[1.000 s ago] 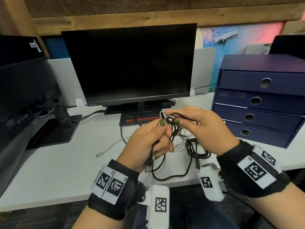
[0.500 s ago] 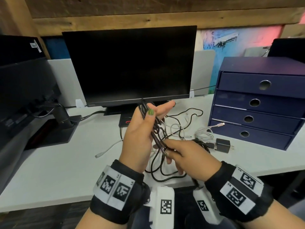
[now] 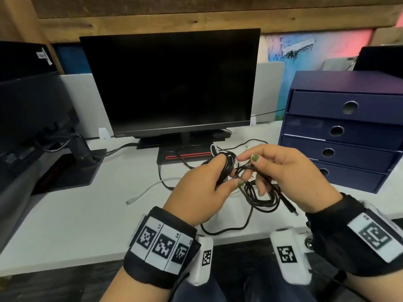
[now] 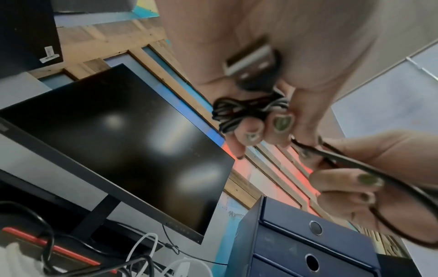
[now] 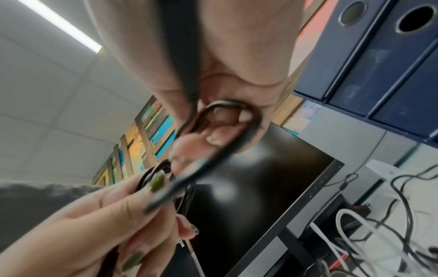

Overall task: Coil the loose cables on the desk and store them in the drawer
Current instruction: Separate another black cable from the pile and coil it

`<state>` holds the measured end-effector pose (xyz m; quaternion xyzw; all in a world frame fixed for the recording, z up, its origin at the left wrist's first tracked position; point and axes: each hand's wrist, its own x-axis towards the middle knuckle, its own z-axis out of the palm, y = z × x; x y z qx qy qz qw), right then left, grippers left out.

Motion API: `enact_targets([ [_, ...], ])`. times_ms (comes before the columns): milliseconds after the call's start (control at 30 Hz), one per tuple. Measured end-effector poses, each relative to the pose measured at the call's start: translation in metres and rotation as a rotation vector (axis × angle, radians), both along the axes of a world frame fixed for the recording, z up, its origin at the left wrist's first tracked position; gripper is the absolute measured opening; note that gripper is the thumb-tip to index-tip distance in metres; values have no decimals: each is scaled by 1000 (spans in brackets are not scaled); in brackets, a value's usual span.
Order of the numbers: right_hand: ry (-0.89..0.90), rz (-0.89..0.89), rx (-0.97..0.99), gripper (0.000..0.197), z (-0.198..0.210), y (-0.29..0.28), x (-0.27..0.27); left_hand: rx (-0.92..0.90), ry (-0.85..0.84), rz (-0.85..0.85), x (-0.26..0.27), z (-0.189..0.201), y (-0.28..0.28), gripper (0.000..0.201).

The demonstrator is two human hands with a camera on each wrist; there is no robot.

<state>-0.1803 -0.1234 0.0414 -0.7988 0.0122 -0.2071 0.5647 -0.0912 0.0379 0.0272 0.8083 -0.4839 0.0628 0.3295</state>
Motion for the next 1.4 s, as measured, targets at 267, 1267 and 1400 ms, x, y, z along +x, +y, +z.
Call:
enact_targets([
  [267, 1, -1, -54, 33, -8, -1, -1, -187, -112, 226, 14, 0, 8, 19],
  [1267, 41, -44, 41, 22, -15, -13, 3, -360, 87, 448, 21, 1, 7, 25],
  [1400, 18, -137, -192, 24, -14, -10, 6, -464, 131, 405, 22, 0, 6, 30],
])
